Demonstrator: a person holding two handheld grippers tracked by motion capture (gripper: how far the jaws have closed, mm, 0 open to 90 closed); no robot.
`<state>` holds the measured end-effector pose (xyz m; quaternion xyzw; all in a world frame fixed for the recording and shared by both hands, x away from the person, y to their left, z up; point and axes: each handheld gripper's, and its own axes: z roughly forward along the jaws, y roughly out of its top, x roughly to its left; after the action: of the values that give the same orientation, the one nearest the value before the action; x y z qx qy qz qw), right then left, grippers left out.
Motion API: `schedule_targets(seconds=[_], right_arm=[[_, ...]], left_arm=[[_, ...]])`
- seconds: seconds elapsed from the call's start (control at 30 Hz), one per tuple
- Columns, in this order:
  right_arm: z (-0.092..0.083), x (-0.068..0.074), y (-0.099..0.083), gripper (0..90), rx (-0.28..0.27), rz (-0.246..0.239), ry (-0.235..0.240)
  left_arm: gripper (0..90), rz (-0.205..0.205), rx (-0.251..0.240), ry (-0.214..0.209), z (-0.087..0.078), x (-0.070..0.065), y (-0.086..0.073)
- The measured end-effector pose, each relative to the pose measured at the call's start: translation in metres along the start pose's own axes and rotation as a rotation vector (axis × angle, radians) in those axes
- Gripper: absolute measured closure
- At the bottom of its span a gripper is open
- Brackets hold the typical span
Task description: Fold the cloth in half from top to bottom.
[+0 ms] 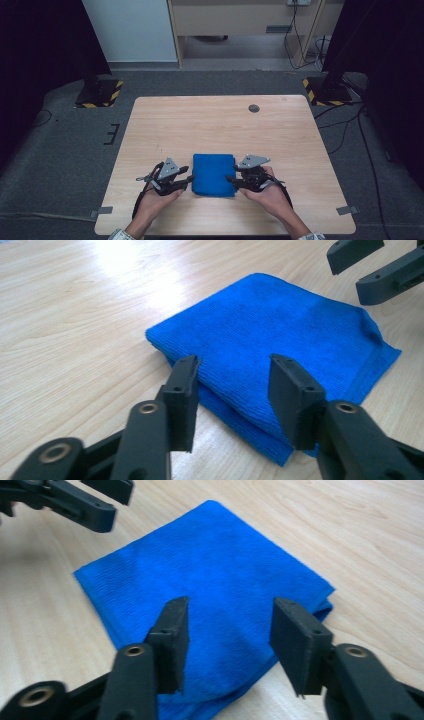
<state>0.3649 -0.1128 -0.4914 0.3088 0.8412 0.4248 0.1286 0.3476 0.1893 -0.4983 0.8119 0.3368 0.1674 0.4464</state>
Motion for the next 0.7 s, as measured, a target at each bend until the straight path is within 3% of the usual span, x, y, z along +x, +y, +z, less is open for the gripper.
schedule_targets(seconds=[0.2,0.43,0.7], right_arm=[[0.000,-0.005,0.004,28.0,-0.013,0.020,-0.053],[-0.003,-0.013,0.008,13.3,-0.013,0.032,-0.086],[-0.005,-0.024,0.007,8.6,-0.009,0.083,-0.122]], left_arm=[[37.6,0.003,0.022,0.036,0.000,0.000,0.006],[23.0,0.001,0.042,0.046,0.001,-0.001,0.011],[7.1,-0.041,0.057,0.029,0.003,0.006,0.011]])
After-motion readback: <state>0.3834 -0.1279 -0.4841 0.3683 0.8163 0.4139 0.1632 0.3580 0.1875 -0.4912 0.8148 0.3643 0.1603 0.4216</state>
